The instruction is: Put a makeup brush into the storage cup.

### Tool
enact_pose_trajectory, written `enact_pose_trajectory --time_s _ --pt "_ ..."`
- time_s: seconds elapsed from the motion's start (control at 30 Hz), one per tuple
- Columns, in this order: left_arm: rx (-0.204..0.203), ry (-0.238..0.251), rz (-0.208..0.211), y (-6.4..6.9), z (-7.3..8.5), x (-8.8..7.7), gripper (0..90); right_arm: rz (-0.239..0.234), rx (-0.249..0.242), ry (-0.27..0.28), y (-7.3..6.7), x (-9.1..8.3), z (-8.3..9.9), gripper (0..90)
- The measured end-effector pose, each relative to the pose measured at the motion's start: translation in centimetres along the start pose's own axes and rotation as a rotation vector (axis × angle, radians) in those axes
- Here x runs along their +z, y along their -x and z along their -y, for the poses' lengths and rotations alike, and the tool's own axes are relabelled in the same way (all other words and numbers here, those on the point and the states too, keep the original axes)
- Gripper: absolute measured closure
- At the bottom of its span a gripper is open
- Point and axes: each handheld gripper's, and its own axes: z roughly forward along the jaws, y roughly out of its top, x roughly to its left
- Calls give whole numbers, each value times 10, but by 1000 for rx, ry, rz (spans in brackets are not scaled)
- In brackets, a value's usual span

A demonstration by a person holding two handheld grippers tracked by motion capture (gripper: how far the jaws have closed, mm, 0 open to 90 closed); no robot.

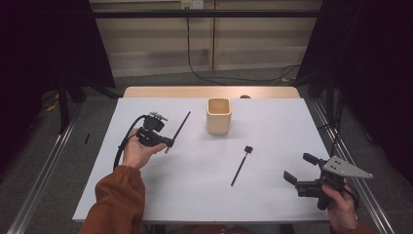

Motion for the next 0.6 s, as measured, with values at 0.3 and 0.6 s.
enact_pose_trajectory --time_s 0.3,0.6 --pt "14 154 -5 0 6 -7 846 -4 4 -3 0 0 0 0" --pt "33 319 3 5 8 -15 846 -3 3 -1 0 0 0 0"
